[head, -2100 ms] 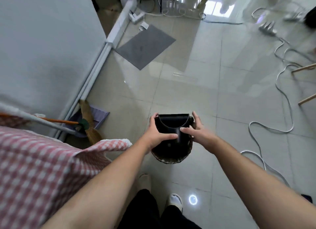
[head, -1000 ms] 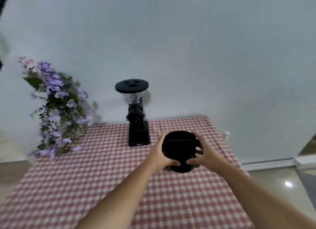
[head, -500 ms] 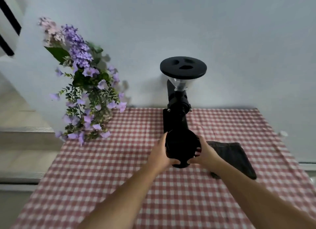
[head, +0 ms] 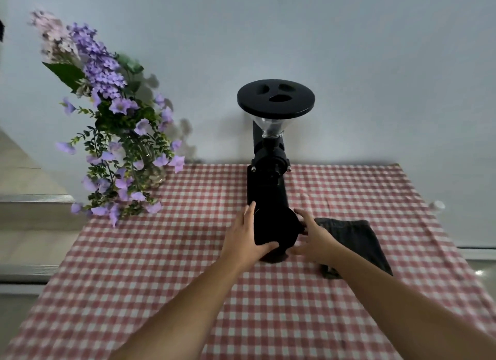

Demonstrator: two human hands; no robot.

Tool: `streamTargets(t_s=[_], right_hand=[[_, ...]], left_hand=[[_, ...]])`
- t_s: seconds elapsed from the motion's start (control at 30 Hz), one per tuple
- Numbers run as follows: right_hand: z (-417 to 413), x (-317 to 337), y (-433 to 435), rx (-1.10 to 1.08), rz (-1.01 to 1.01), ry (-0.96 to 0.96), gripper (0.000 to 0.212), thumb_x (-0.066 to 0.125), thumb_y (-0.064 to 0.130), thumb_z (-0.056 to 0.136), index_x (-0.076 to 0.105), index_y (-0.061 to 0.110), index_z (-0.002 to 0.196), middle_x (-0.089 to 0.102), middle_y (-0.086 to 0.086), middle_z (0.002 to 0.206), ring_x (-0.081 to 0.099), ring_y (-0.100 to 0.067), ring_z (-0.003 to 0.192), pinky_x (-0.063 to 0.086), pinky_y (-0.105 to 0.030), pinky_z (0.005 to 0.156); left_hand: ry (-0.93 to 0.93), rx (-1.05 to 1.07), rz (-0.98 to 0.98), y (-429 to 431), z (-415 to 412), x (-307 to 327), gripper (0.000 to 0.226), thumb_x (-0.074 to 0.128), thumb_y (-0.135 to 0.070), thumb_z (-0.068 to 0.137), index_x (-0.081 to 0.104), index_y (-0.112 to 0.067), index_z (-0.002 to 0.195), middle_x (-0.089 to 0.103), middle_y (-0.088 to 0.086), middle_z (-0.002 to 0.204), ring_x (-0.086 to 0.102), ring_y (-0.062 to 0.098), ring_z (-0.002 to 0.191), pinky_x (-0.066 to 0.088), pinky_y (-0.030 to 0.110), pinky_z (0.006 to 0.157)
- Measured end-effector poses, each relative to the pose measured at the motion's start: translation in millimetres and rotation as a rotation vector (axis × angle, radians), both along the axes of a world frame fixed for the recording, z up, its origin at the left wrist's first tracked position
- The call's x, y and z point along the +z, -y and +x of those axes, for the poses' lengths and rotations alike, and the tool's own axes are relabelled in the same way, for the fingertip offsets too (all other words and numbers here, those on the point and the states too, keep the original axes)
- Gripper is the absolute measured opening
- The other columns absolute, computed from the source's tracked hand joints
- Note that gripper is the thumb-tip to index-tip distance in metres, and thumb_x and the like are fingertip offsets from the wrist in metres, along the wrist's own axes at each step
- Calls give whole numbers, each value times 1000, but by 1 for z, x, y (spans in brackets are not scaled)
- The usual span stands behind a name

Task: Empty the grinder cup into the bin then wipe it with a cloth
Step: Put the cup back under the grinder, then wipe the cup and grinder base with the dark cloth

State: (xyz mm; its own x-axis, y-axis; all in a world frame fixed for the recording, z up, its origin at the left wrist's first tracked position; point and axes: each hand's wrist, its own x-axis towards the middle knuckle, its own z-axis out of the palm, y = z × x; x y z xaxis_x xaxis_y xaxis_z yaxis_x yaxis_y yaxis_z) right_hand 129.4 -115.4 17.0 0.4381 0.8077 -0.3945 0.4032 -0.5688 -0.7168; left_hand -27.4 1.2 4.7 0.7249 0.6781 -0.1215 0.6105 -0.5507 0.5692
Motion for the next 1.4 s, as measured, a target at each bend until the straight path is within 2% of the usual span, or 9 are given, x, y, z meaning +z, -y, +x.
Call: streamTargets(t_s=[0.13, 0.27, 0.37, 0.57, 0.67, 0.87, 0.97, 1.27, 1.4], right_hand=[[22, 19, 18, -59, 121, 37, 81, 74, 28, 78, 24, 33, 142, 40, -2, 147, 44, -20, 131, 43, -33, 100], [66, 24, 60, -224, 135, 131, 59, 68, 30, 83, 40, 27, 135, 48, 0, 141, 49, -20, 126, 45, -33, 98], [90, 14, 83, -274, 44, 206, 53, 67, 29, 84, 45, 25, 131, 53, 0, 135, 53, -19, 119, 47, -31, 93], [118, -16, 123, -219, -178, 222, 52, 61, 31, 87, 40, 27, 134, 44, -1, 135, 48, -12, 99, 45, -19, 67], [124, -32, 130, -217, -149, 179, 48, 61, 30, 87, 42, 29, 132, 50, -2, 131, 54, -16, 104, 54, -30, 80], [134, -42, 122, -252, -69, 81, 19, 59, 20, 90, 62, 33, 104, 52, -1, 129, 58, -16, 101, 57, -33, 78], [140, -40, 119, -166, -133, 42, 28, 54, 8, 90, 68, 28, 103, 49, -2, 135, 58, -14, 100, 54, -24, 73], [135, 9, 116, -280, 116, -15, 42, 48, 1, 91, 60, 28, 122, 50, -5, 137, 59, -16, 96, 51, -20, 61], [114, 30, 108, -295, 287, 66, 38, 49, 2, 92, 62, 24, 120, 56, -4, 133, 58, -22, 110, 54, -31, 86]], left_hand=[[94, -77, 242, 12, 24, 24, 80, 54, -49, 95, 10, -22, 157, 13, 3, 163, 16, 20, 149, 21, 34, 120], [171, -268, 234, 52, 79, 32, 66, 56, -34, 97, 24, -21, 154, 27, 1, 158, 26, 19, 145, 25, 31, 118], [-10, -356, 265, 79, 110, 22, 72, 54, -39, 97, 16, -20, 155, 28, 4, 158, 29, 22, 144, 30, 35, 115], [-395, -146, 87, 117, 124, -27, 87, 45, -52, 98, -9, -17, 156, 8, 14, 165, 17, 31, 149, 24, 43, 118], [-433, -93, 67, 123, 125, -41, 82, 43, -50, 100, -8, -18, 157, 9, 13, 165, 17, 31, 149, 23, 42, 117], [-192, 43, -129, 140, 140, -49, 59, 56, -21, 98, 30, -27, 150, 37, 4, 149, 45, 20, 129, 44, 26, 97], [-80, 147, -281, 133, 144, -44, 51, 63, -12, 92, 47, -26, 139, 52, 3, 136, 55, 18, 116, 47, 21, 81], [103, 102, -128, 128, 133, 13, 60, 66, -9, 91, 46, -21, 146, 43, 1, 149, 40, 19, 137, 32, 31, 115], [198, 89, -43, 122, 114, 31, 61, 66, -7, 90, 46, -22, 146, 45, 0, 146, 43, 17, 135, 34, 30, 114]])
